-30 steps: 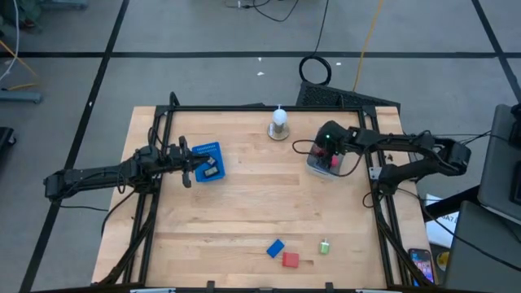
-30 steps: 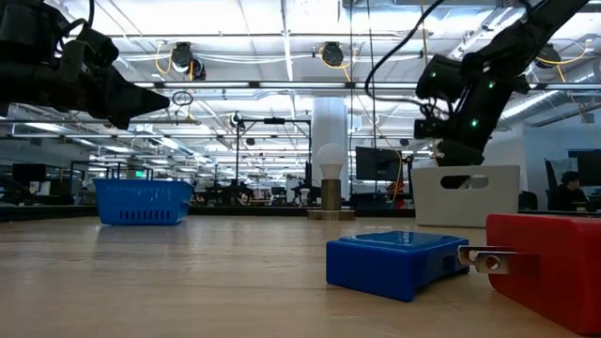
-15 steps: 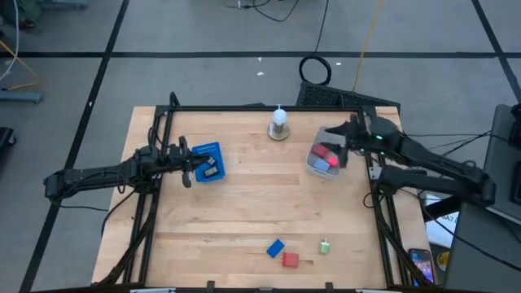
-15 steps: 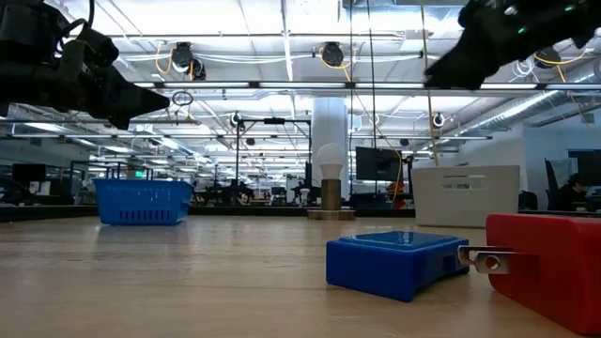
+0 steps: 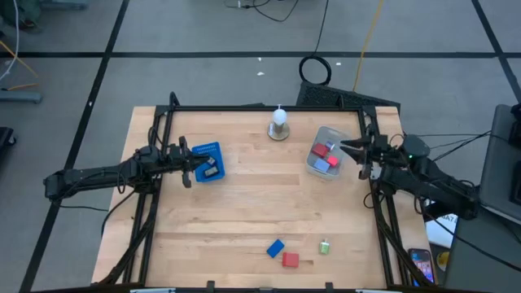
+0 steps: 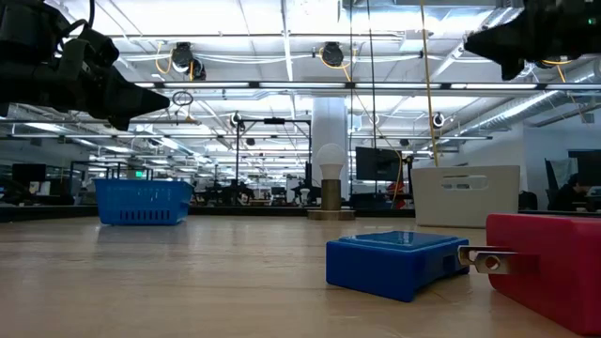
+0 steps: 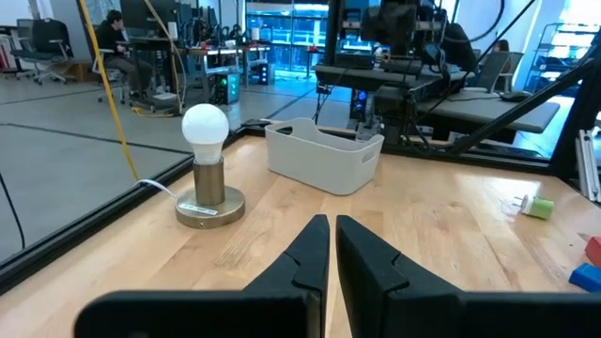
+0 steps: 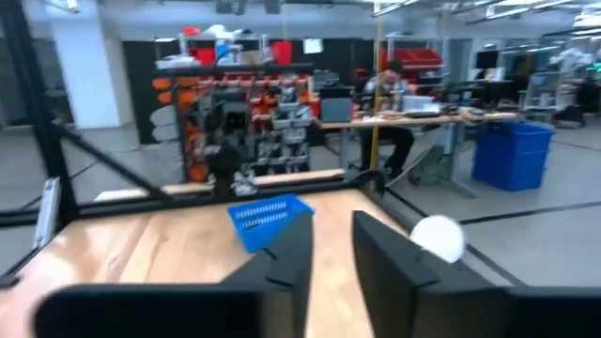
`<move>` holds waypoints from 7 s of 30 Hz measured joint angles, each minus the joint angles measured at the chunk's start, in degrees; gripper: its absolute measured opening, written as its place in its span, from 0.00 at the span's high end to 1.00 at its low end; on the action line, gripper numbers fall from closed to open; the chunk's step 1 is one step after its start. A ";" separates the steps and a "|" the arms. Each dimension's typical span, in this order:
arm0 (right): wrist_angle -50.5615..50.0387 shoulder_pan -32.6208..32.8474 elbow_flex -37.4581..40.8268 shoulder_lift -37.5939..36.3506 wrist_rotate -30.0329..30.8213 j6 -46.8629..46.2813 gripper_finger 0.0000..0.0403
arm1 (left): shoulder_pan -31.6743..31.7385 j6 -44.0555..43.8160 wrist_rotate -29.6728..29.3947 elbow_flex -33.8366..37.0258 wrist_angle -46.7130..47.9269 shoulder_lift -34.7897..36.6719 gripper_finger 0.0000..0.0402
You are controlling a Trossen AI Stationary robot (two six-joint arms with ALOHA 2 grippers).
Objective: Pick & Place Office items
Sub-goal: Put the blue digital clock into the blue bin
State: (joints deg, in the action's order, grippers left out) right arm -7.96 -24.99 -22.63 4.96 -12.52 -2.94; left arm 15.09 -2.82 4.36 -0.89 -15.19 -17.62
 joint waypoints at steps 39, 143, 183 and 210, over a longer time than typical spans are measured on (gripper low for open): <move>9.60 10.38 18.27 -4.47 -4.28 3.13 1.00 | 0.01 -0.20 -5.44 -0.02 1.92 0.01 0.94; 10.41 10.21 18.40 5.45 -3.78 -0.91 1.00 | -30.72 19.68 18.47 -87.47 31.21 -109.77 0.01; 11.25 10.21 18.40 5.61 -3.52 -2.68 1.00 | -28.80 2.55 7.72 -88.65 28.40 -108.11 0.01; 12.91 10.21 18.40 6.29 -2.59 -3.01 1.00 | -24.01 -1.10 6.64 -97.66 40.53 -116.24 0.01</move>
State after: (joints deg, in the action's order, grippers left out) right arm 4.95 -14.79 -4.23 11.25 -15.11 -5.96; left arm -8.93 -3.92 11.00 -98.54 25.34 -133.86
